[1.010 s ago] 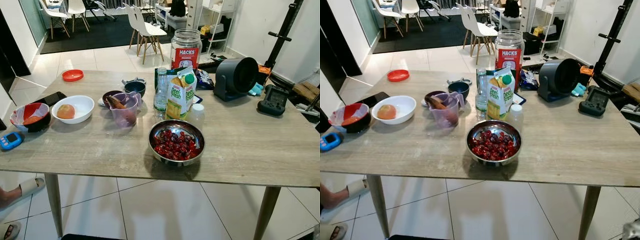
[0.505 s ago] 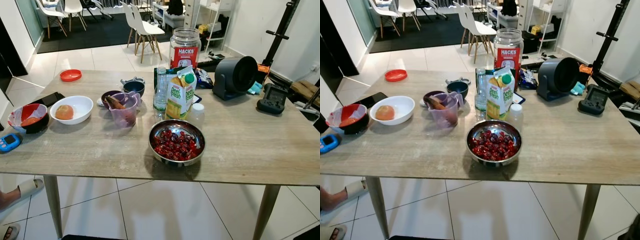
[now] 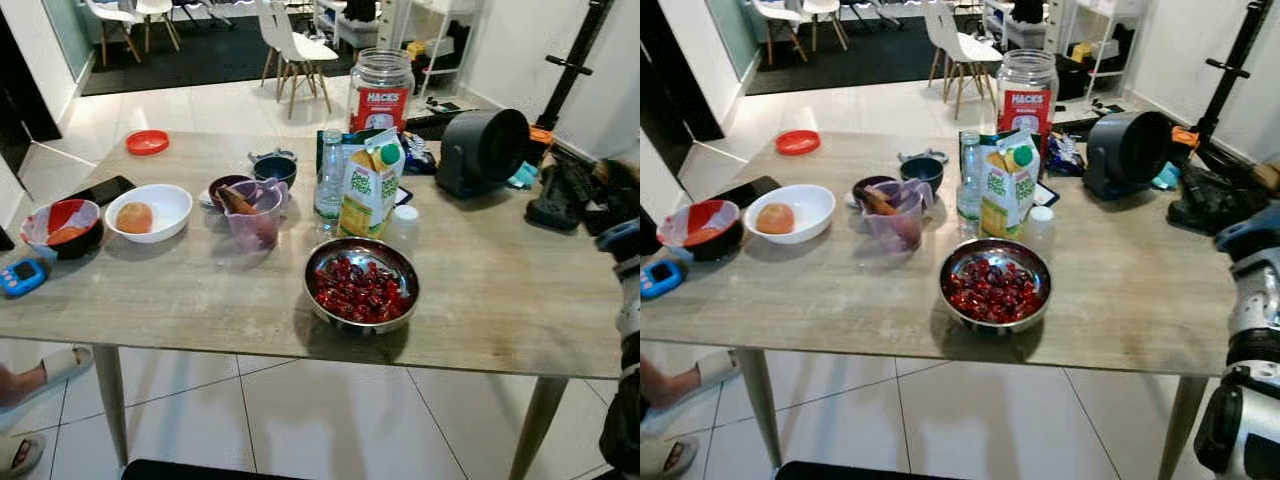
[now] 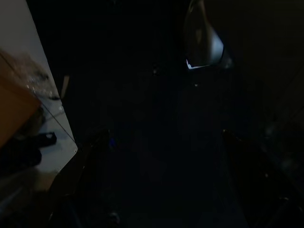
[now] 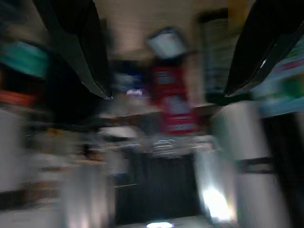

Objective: Restocking fridge

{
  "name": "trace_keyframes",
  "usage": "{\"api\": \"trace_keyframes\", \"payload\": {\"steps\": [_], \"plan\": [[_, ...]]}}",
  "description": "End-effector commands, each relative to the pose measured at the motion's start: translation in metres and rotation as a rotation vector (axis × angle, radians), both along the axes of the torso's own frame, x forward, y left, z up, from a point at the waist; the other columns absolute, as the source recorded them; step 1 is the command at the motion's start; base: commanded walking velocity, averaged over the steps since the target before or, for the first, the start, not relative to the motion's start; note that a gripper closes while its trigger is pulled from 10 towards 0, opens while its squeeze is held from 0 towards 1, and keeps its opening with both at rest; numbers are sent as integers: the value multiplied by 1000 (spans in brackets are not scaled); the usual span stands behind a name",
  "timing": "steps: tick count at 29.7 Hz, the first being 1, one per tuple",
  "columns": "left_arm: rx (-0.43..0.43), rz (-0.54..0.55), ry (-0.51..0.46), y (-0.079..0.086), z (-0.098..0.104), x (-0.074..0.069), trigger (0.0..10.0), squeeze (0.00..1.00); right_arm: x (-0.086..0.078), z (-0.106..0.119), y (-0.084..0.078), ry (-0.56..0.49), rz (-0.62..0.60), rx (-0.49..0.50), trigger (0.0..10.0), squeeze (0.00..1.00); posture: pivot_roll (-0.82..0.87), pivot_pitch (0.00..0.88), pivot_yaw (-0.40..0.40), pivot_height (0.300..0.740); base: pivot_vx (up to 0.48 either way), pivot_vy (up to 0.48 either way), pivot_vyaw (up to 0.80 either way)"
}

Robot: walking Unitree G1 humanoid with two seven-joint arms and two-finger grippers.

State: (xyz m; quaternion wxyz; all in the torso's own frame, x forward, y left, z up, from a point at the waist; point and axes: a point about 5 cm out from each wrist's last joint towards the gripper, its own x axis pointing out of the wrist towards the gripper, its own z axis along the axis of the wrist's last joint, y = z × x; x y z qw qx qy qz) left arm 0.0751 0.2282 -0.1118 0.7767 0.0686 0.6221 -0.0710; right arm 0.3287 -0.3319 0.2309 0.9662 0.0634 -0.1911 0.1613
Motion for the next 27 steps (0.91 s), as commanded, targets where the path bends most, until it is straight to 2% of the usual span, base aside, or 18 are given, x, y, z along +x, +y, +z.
{"api": "trace_keyframes", "payload": {"steps": [1,4,5,6,7,8,9,10,11,12,13,15,16,18,19,20,26,27], "plan": [[14,-3,6,6,1,-2,10000,0,-2,3,7,-23,99,-20,10000,0,51,0,-2,740,0,0,0],[10,-7,10,5,1,-2,10000,0,-11,8,32,-33,381,-127,10000,0,44,0,-1,740,0,0,0],[10,-7,10,5,1,-2,10000,0,-11,8,32,-33,381,-127,10000,0,44,0,-1,740,0,0,0],[10,-9,11,4,1,-2,10000,0,-12,3,42,5,469,-180,10000,0,43,0,-1,740,0,0,0],[10,-9,11,4,1,-2,10000,0,-12,3,42,5,469,-180,10000,0,43,0,-1,740,0,0,0],[10,-11,12,4,0,-3,10000,0,-14,-3,52,45,545,-231,10000,0,42,0,-1,740,0,0,0],[10,-11,12,4,0,-3,10000,0,-14,-3,52,45,545,-231,10000,0,42,0,-1,740,0,0,0],[11,-15,11,4,1,-1,10000,0,-16,-20,72,153,663,-399,10000,0,41,0,-1,740,0,0,0],[11,-15,11,4,1,-1,10000,0,-16,-20,72,153,663,-399,10000,0,41,0,-1,740,0,0,0],[11,-16,10,4,1,-1,10000,0,-17,-28,79,190,691,-483,10000,0,41,0,-1,740,0,0,0],[11,-16,10,4,1,-1,10000,0,-17,-28,79,190,691,-483,10000,0,41,0,-1,740,0,0,0],[10,-18,8,4,1,0,10000,0,-18,-36,88,226,719,-577,10000,0,38,0,-1,740,0,0,0],[10,-18,8,4,1,0,10000,0,-18,-36,88,226,719,-577,10000,0,38,0,-1,740,0,0,0],[8,-22,7,5,1,1,10000,0,-21,-42,102,272,782,-632,10000,24,35,0,-1,740,0,0,0],[7,-23,7,5,1,1,10000,0,-23,-44,107,290,816,-647,10000,612,35,0,-1,740,0,0,0],[6,-25,7,4,1,1,10000,0,-26,-46,112,312,851,-667,10000,1000,35,0,-1,740,0,0,0],[3,-27,12,2,0,-2,10000,0,-30,-48,120,348,906,-756,10000,1000,34,0,-2,740,0,0,0],[3,-27,15,2,0,-3,10000,0,-31,-48,122,350,910,-810,10000,1000,34,0,-2,740,0,0,0]]}}
